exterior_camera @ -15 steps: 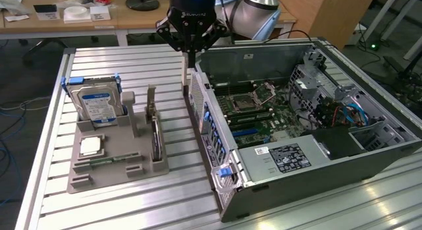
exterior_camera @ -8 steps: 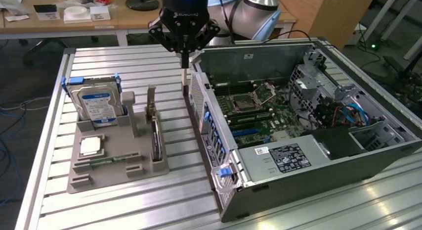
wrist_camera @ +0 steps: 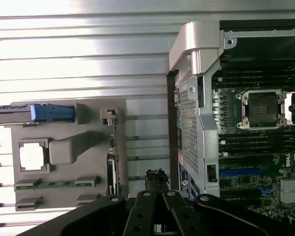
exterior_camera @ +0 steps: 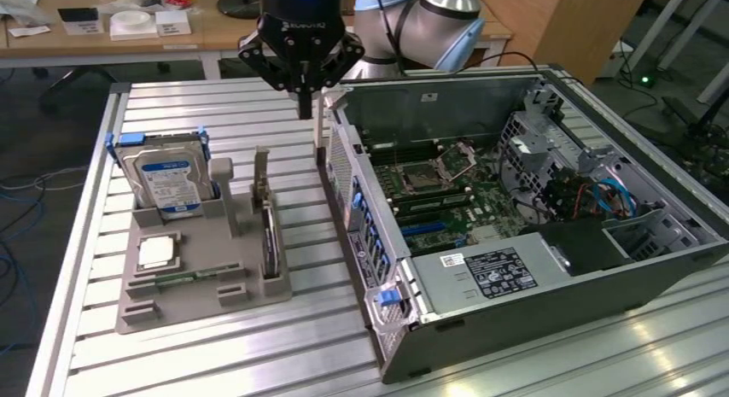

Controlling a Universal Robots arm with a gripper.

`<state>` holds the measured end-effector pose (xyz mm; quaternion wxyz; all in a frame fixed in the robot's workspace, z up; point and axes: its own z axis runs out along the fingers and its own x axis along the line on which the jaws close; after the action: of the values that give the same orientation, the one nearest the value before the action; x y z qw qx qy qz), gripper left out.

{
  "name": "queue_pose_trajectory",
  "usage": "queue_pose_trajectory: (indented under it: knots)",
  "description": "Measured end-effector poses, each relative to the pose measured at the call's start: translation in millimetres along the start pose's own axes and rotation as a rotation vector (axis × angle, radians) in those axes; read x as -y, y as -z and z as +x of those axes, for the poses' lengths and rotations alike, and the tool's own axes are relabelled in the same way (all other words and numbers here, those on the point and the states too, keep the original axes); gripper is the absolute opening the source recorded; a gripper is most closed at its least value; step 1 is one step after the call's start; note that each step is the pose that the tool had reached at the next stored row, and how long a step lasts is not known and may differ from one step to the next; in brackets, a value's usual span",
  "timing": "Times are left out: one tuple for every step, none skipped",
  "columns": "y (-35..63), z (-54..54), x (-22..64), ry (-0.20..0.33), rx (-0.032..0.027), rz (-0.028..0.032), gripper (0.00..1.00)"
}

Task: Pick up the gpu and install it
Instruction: 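Reach for the gpu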

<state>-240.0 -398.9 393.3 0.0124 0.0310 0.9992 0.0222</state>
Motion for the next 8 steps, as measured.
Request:
queue_pose_trajectory:
  knots:
    - [0.1,2.2,0.2,0.000,0.0000,0.0000,0.11]
    - [0.1,4.5,0.3,0.000,0.0000,0.0000,0.11]
    - [0.2,6.8,0.5,0.000,0.0000,0.0000,0.11]
    - [0.2,9.0,0.7,0.000,0.0000,0.0000,0.11]
    - [0.3,11.2,0.8,0.000,-0.0001,0.0000,0.11]
    - [0.4,13.6,1.0,0.000,-0.0001,0.0000,0.11]
    - [0.4,16.1,1.1,0.000,0.0000,0.0000,0.11]
    - [0.5,18.4,1.4,0.000,0.0000,0.0000,0.11]
